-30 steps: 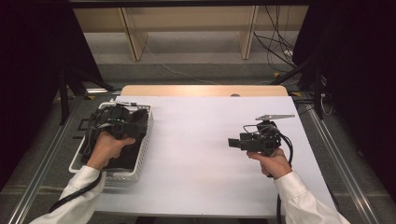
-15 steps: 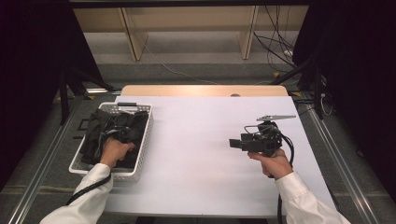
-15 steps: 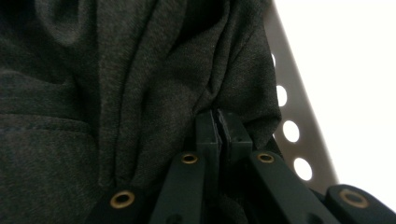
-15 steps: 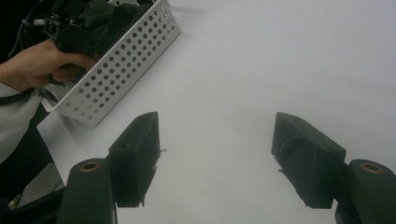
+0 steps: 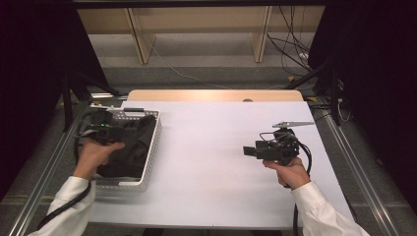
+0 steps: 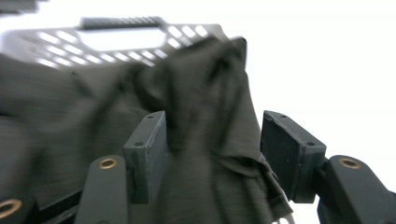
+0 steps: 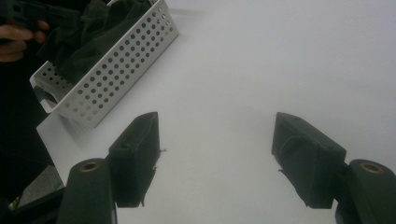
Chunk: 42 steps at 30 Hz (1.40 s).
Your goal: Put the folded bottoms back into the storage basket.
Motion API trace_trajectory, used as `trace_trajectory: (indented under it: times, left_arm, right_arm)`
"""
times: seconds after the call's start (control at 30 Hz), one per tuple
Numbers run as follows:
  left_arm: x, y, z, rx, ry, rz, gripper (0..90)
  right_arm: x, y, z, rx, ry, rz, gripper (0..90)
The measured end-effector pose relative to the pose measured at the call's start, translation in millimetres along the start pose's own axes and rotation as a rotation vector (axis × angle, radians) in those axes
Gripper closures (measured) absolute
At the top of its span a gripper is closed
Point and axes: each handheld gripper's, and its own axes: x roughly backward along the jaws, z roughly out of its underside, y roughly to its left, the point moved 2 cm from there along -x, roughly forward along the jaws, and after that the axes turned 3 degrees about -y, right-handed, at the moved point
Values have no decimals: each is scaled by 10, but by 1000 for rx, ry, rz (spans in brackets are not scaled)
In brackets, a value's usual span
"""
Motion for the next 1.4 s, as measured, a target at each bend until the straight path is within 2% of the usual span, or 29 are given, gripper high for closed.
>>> trace_trajectory:
  times: [0.13,0.23,0.3,0.33,0.4,0.47,0.63,0.7,0.8,0.9,0.97,1.03,1.07,1.13,1.17,1.23,1.3,1.4]
  left_arm:
    - [77,311,-51,53,-13,-80,450]
    - [-13,536,-4,88,20,-129,488]
    - [-96,656,64,119,45,-157,569]
    - [-143,695,102,141,55,-152,638]
    - [-219,722,159,146,70,-160,756]
    - [-293,712,178,148,80,-170,790]
    - [-585,665,251,136,123,-204,832]
    - [-654,652,253,132,128,-220,839]
    - [-694,670,247,146,139,-217,841]
    - [-635,668,219,147,141,-201,792]
    - [-558,671,195,170,125,-163,706]
    - [-481,665,169,173,116,-136,586]
    - [-450,652,154,170,116,-135,529]
    - [-387,596,127,126,111,-195,438]
    - [-358,559,115,108,110,-208,401]
    - [-305,491,94,99,105,-200,357]
    - [-256,425,77,114,82,-205,298]
    - [-204,328,71,123,56,-182,254]
  right_arm:
    - [16,-14,10,-3,1,1,332]
    - [22,-28,14,-5,-1,4,332]
    - [31,-26,19,-8,0,3,332]
    - [34,-28,22,-5,1,2,332]
    - [35,-35,29,-7,1,2,332]
    - [33,-42,36,-8,3,3,332]
    - [32,-36,44,-4,5,4,333]
    - [39,-32,45,-3,5,3,332]
    - [44,-39,49,-5,5,4,333]
    - [60,-51,51,-5,2,5,332]
    - [75,-60,51,-11,-2,6,332]
    - [94,-70,51,-9,-9,8,331]
    - [106,-74,50,-11,-14,9,330]
    - [126,-83,49,-16,-25,13,325]
    - [136,-87,49,-19,-28,14,325]
    - [147,-93,52,-18,-34,14,320]
    - [153,-94,57,-18,-37,14,318]
    - [164,-90,61,-15,-41,14,315]
